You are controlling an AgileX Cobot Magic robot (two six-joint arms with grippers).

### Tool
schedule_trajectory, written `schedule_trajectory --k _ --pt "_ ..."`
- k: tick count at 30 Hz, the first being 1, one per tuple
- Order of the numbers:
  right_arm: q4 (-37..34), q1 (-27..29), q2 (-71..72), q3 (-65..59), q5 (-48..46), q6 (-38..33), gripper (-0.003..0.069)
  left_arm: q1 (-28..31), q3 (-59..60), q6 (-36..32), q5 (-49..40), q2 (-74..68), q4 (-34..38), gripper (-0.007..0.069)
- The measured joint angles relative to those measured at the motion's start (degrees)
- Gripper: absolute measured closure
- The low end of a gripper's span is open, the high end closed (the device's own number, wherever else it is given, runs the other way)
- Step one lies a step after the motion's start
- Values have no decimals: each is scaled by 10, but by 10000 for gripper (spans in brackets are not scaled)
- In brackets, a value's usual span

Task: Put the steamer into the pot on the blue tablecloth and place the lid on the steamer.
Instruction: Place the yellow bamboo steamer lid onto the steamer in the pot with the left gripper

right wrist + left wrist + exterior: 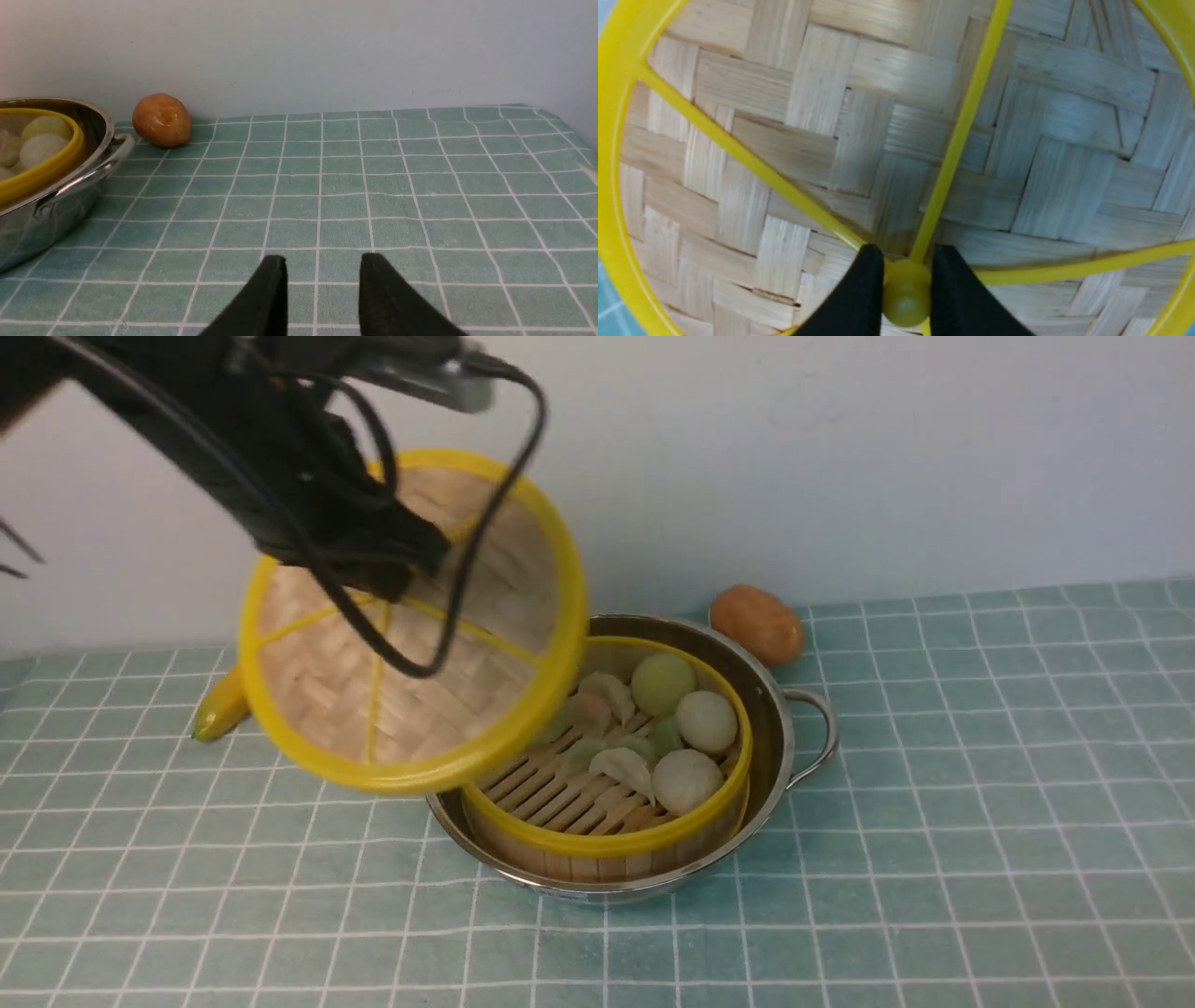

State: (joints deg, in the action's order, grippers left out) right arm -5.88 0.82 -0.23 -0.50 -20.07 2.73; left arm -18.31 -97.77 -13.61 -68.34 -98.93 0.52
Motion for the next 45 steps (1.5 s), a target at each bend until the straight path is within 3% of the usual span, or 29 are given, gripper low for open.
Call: schedule_trajectory --k 10,31,45 --pt "0 0 0 0 0 0 419 -95 -72 -16 10 -139 -30 505" --pt "0 0 0 0 0 0 419 -101 -93 -35 38 -167 -40 505" --pt "0 0 0 0 0 0 419 -101 -137 -35 -17 -170 -39 505"
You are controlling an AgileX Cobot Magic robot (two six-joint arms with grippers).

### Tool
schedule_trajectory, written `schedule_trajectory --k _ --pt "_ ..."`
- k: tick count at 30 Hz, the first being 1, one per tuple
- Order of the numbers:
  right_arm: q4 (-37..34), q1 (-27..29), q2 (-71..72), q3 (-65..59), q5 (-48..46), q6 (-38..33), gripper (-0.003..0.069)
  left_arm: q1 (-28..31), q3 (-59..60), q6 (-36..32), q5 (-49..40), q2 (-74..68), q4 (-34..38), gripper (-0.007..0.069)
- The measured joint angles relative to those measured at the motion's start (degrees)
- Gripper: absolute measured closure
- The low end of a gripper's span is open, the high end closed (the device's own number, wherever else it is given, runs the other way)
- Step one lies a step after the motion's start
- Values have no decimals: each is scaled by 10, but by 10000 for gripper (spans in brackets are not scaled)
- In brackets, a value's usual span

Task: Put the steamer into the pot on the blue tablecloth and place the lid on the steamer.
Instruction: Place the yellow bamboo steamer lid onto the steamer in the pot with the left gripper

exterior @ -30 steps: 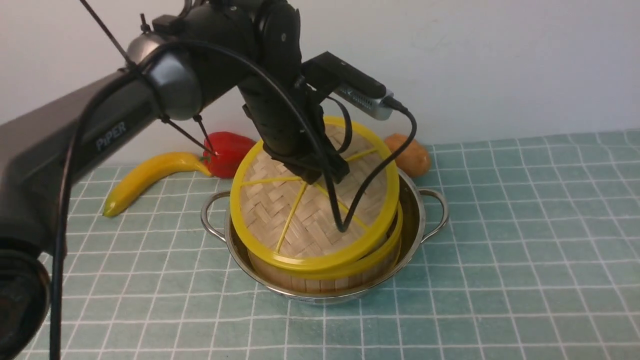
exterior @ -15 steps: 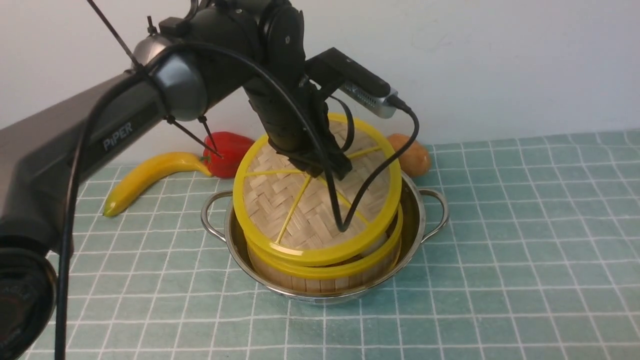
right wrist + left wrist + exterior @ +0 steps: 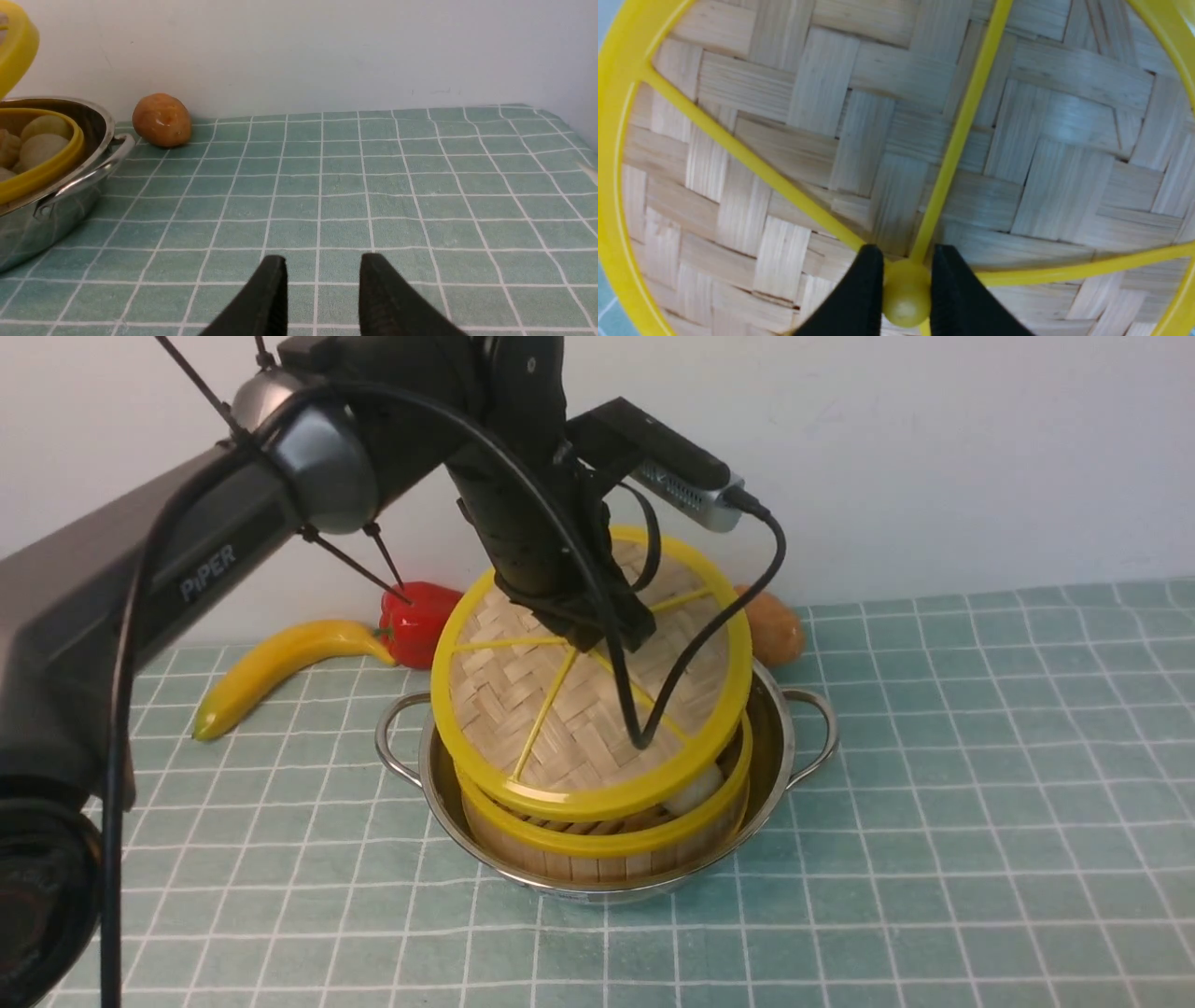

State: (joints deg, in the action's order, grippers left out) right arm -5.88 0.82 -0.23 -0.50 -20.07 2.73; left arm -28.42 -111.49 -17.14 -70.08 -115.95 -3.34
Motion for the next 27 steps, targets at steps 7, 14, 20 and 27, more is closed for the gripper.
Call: schedule_trajectory --k 7,14,20,27 --pt "0 0 0 0 0 0 419 0 -1 -4 -1 -28 7 505" --pt "0 0 0 0 0 0 419 0 -1 -15 4 -35 8 505" --pt "0 0 0 0 0 0 419 0 -1 -23 17 -36 16 505" --pt "0 0 0 0 0 0 419 0 -1 -25 20 -43 17 505"
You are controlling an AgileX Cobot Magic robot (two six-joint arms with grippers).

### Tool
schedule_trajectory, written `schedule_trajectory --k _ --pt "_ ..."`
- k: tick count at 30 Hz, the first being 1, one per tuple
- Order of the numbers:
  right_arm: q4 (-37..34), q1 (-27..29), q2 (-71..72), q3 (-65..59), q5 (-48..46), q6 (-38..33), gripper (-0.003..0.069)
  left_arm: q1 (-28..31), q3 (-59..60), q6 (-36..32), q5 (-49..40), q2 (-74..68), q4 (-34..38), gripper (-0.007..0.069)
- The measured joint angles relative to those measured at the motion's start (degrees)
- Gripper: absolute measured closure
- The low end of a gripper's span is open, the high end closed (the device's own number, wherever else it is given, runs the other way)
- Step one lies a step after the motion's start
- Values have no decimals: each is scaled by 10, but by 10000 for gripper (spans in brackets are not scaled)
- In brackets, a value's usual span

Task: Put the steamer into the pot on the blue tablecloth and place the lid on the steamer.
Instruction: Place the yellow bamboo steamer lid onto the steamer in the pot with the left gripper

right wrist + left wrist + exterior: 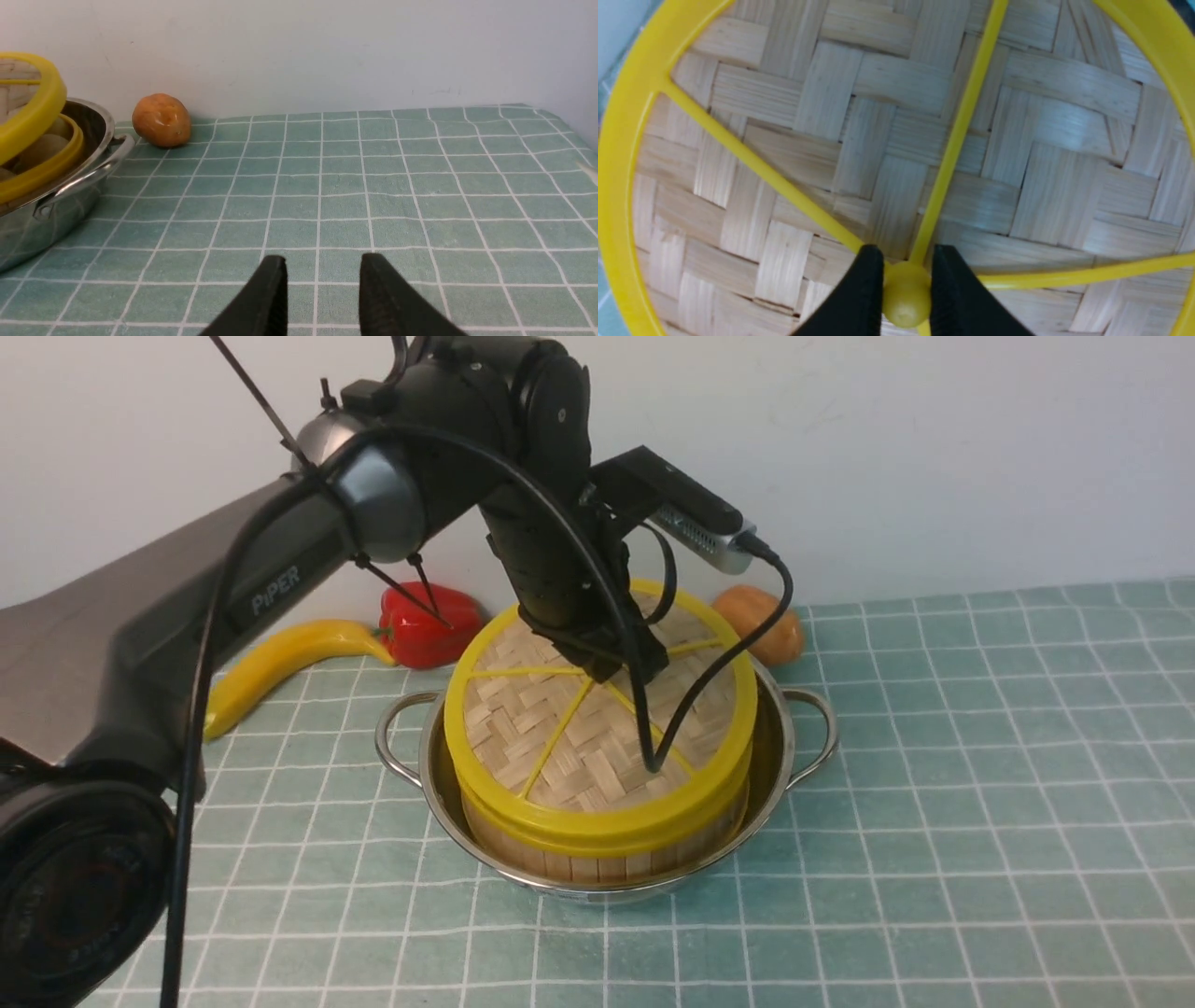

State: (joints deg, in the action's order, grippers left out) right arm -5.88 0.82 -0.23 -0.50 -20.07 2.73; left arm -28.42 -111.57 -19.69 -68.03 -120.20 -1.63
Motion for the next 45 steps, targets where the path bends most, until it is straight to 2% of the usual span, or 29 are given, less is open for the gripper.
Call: schedule_trajectory --k 16,28,35,45 --pt "0 0 0 0 0 0 419 -1 0 -4 23 -13 1 505" --pt "0 0 0 0 0 0 419 -1 0 20 20 -13 1 505" --pt "0 0 0 0 0 0 419 -1 0 51 18 -13 -2 505" --pt "0 0 0 0 0 0 419 -1 0 130 18 -14 -4 505"
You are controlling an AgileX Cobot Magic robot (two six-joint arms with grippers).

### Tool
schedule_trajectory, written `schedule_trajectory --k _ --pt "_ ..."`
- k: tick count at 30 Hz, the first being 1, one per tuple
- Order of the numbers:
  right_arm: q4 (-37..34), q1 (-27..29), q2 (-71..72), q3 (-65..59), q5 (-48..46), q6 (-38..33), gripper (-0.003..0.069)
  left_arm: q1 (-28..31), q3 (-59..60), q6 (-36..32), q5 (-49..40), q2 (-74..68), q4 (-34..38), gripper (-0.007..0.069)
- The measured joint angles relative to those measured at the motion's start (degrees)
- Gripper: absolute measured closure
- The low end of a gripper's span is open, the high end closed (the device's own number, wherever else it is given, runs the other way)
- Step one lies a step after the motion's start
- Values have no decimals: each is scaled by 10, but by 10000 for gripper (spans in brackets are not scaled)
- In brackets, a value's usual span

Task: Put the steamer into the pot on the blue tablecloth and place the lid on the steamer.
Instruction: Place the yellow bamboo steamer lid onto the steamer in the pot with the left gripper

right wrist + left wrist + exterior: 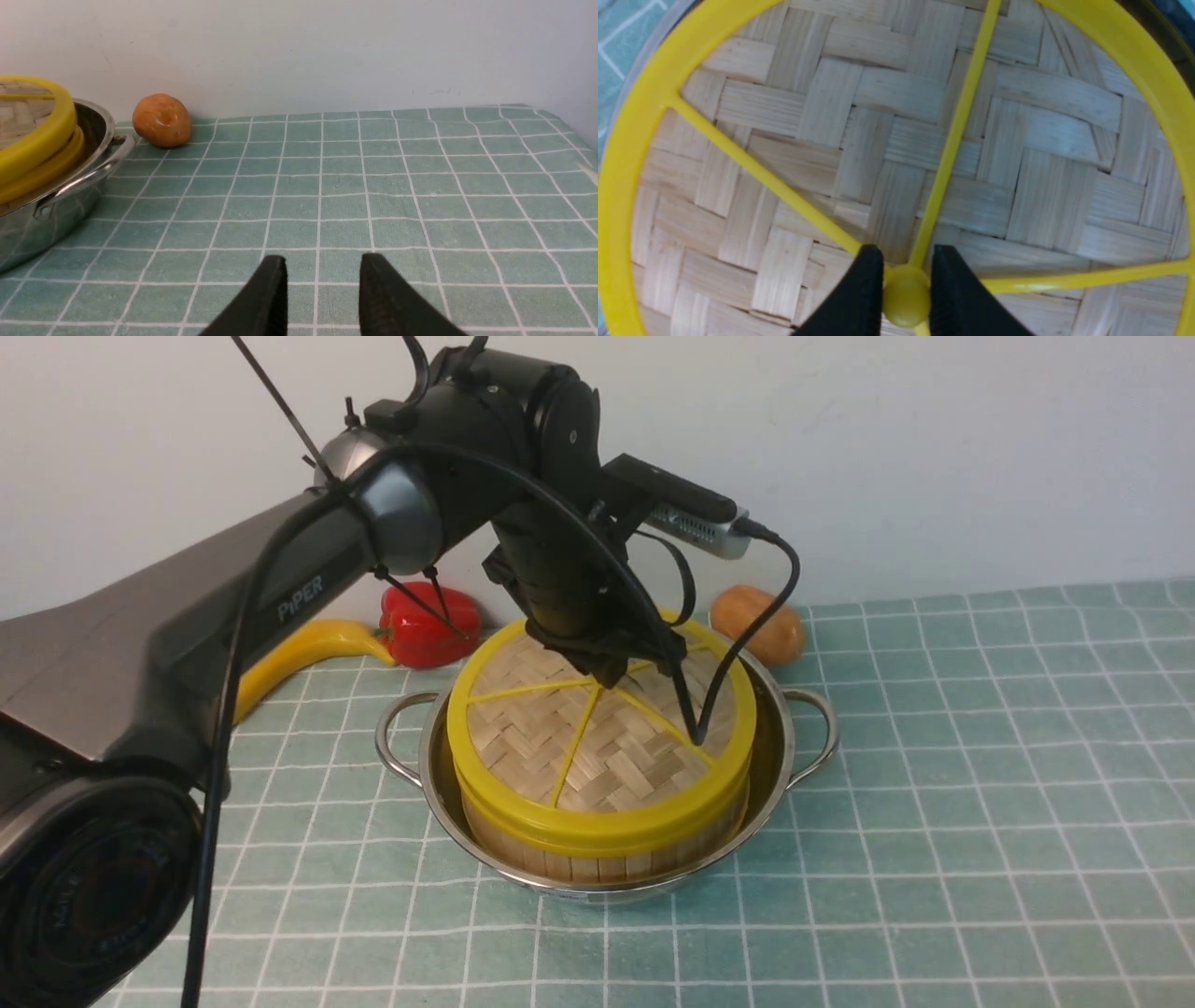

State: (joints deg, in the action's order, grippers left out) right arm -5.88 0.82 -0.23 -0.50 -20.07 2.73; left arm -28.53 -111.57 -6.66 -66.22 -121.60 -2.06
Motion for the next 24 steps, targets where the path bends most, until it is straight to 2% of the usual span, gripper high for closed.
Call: schedule_trajectory --k 13,18,19,24 --pt "0 0 0 0 0 0 419 0 0 39 0 0 0 493" --pt "0 0 0 0 0 0 419 0 0 42 0 0 0 377" --pt "0 0 0 0 0 0 419 0 0 42 -1 0 0 310" --pt "0 0 0 0 0 0 419 0 0 44 -17 1 0 138"
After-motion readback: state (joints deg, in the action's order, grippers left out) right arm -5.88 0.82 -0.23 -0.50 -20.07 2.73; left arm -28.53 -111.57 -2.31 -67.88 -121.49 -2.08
